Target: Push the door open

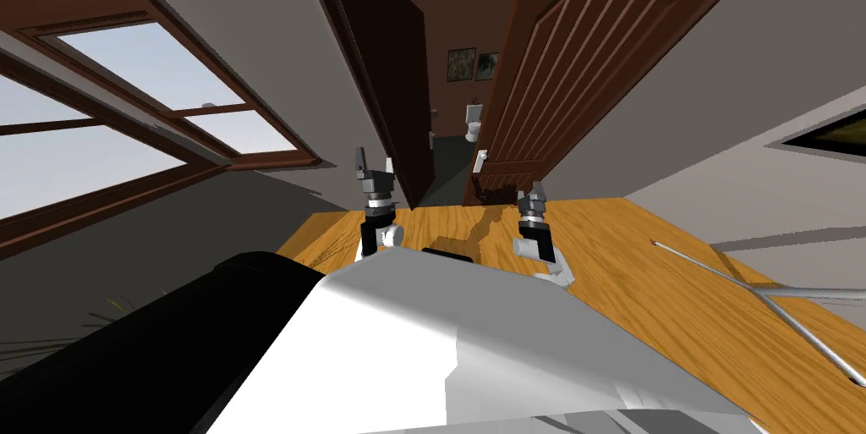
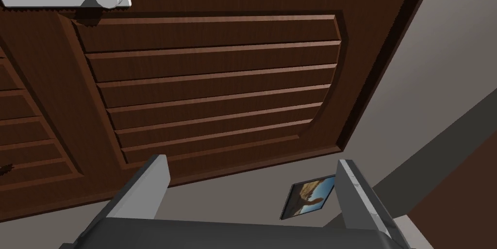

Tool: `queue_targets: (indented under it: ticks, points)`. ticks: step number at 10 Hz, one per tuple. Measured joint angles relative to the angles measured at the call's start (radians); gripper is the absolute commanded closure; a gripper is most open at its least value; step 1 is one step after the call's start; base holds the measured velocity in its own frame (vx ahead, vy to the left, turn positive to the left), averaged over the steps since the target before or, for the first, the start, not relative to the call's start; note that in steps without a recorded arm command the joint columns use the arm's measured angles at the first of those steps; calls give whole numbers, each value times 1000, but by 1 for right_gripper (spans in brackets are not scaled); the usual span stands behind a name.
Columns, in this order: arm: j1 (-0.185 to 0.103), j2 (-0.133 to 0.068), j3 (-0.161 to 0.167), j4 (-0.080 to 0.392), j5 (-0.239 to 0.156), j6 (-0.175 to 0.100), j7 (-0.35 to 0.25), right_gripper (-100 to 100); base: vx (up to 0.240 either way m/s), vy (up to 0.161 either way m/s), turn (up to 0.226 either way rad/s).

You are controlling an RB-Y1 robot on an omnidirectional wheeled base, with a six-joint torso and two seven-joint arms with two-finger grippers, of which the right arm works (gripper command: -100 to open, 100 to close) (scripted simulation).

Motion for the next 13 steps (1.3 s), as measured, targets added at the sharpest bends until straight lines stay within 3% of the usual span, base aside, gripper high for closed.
queue_targets:
  ticks: [7,12,13]
  points:
    - [-88,-52,-8,191,-43,2,-7,-100,69,-50,142]
    - [-139,-72,-11,299,-63,-2,-6,-100,49,-40,141]
    - [-158,-80,-11,340,-69,-7,-6,-100,70,-70,183]
